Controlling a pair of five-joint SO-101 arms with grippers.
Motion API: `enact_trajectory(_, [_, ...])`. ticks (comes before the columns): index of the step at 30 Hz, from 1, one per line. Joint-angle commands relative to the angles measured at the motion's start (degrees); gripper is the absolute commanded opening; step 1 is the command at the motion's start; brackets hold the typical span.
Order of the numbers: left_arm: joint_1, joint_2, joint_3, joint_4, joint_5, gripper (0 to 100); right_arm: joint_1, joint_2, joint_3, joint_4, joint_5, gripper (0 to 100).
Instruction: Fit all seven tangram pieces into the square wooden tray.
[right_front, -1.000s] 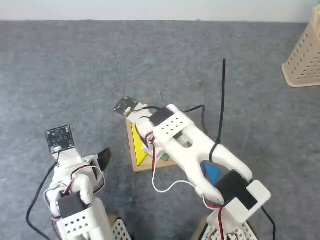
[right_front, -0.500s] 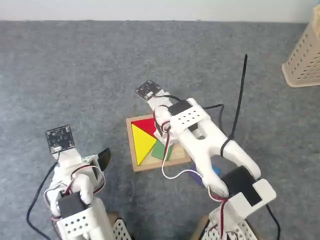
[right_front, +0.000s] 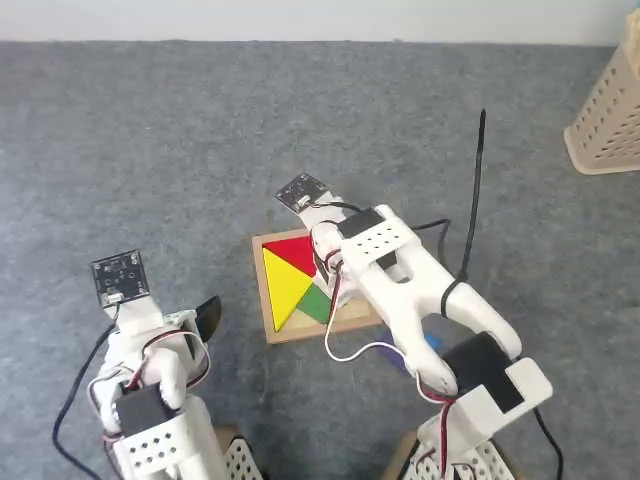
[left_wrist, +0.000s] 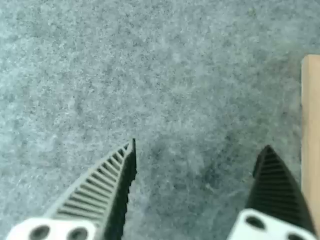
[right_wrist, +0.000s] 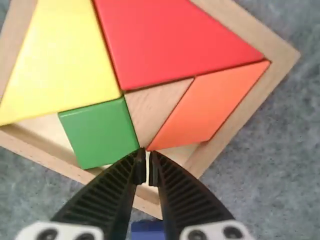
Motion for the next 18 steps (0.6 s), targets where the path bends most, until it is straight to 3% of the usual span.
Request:
enact_trajectory(1, [-0.26, -0.79, -0.75, 0.35, -0.09, 35, -0.22, -3.21, -0.44, -0.31, -0.70, 0.6])
enact_trajectory(10, [-0.26, -0.79, -0.75, 0.35, -0.09, 35, -2.24, -17.80, 6.59, 3.82, 0.18, 0.9])
enact_trajectory(18, [-0.26, -0.79, -0.75, 0.35, -0.09, 35, 16.13, -23.78, 8.00, 16.57, 5.98, 1.0])
